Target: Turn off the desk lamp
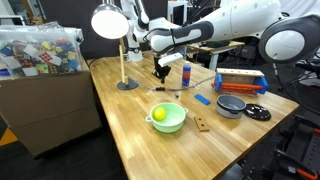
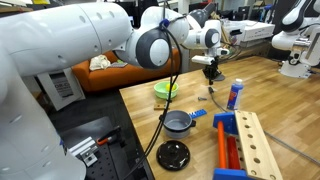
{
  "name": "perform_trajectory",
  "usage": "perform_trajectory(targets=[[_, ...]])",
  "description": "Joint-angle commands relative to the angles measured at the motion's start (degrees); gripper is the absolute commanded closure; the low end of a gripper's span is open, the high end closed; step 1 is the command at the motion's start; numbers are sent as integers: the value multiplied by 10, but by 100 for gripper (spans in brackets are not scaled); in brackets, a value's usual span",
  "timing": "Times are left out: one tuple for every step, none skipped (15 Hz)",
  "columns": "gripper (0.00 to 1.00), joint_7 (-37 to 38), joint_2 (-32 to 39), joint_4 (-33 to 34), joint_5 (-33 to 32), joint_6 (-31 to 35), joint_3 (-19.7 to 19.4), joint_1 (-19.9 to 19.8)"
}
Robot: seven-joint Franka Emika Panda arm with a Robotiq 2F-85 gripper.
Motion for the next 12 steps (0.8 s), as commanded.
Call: perform_trajectory(targets=[[100,-17,4,-3,-13,10,-8,13],[100,-20,5,-5,-18,10,-11,18],[100,-20,7,-6,-25,11,-15,23],[100,-19,9,-6,-35,12,-19,26],[100,-19,10,-7,-43,13,-22,29],[100,-17,11,-7,-52,15,-28,31],[100,-17,11,-7,-60,16,-32,31],[100,-17,12,-8,-67,19,-36,31],[100,-18,12,-8,-73,21,-39,31],[100,-20,12,-8,-78,24,-41,31],[100,-22,12,-9,-82,27,-43,32],[100,-25,12,-10,-85,30,-43,32]])
